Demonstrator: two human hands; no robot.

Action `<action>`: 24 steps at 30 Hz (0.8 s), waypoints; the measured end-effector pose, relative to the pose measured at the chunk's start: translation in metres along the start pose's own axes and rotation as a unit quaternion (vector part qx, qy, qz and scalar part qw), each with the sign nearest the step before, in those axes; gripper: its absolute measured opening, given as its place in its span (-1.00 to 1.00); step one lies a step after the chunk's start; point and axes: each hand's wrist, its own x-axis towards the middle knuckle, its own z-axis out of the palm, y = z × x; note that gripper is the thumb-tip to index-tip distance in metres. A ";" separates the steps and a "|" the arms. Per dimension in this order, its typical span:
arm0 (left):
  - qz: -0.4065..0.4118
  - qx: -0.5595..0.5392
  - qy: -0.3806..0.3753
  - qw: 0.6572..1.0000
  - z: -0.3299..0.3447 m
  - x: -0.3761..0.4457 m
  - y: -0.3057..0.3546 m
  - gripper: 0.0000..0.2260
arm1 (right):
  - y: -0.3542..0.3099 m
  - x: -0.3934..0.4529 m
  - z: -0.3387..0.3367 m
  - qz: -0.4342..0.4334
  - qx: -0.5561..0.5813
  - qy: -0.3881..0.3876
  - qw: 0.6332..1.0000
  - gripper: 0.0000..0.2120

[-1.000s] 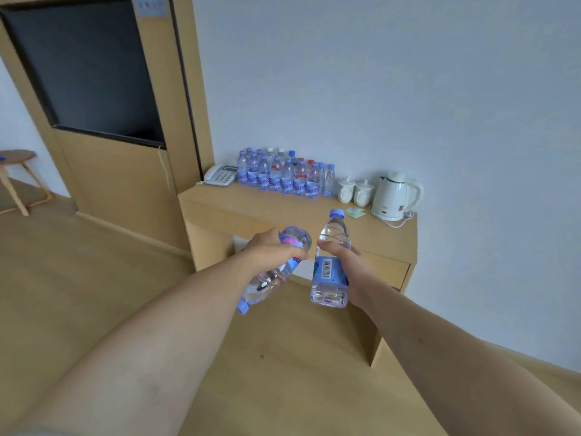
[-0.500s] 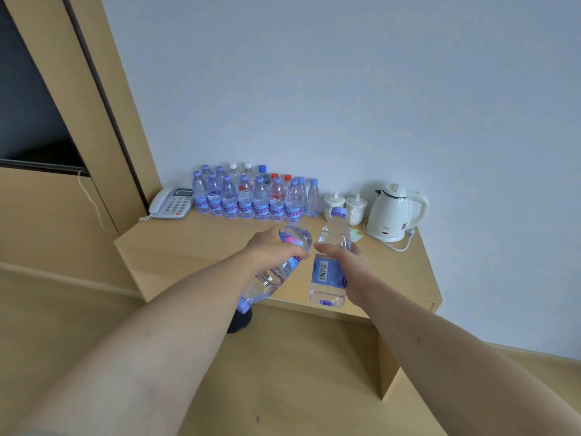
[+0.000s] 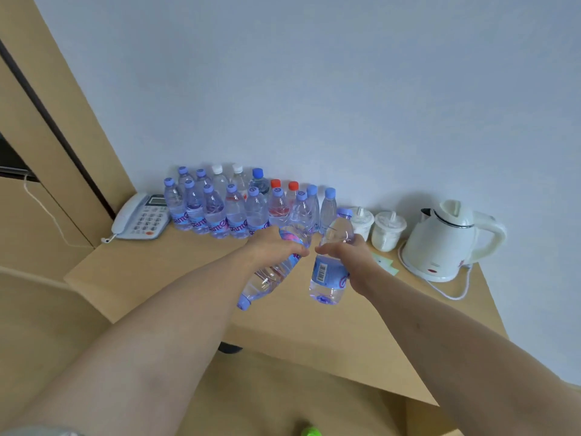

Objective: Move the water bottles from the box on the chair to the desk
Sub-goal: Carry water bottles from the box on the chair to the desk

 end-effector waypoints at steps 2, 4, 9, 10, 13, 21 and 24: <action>-0.006 -0.005 -0.008 1.000 0.000 0.031 0.008 -0.26 | -0.005 0.035 0.001 0.002 -0.011 -0.014 1.000 -0.47; -0.012 -0.004 -0.019 1.000 0.001 0.056 0.011 -0.29 | -0.006 0.062 0.004 0.002 -0.038 -0.022 0.999 -0.44; -0.030 0.000 -0.053 0.998 0.005 0.104 0.005 -0.27 | -0.004 0.106 0.011 0.016 -0.089 0.004 0.996 -0.34; -0.031 0.000 -0.061 0.998 0.005 0.112 0.003 -0.26 | -0.005 0.113 0.011 0.017 -0.107 0.008 0.994 -0.37; -0.032 0.010 -0.081 0.996 0.006 0.132 -0.001 -0.25 | -0.003 0.129 0.014 0.018 -0.156 0.036 0.987 -0.44; -0.025 0.018 -0.122 0.992 0.005 0.167 -0.004 -0.38 | -0.008 0.159 0.027 0.030 -0.186 0.139 0.972 -0.40; -0.009 0.017 -0.133 0.991 0.001 0.176 -0.006 -0.35 | -0.011 0.169 0.033 0.036 -0.166 0.165 0.972 -0.46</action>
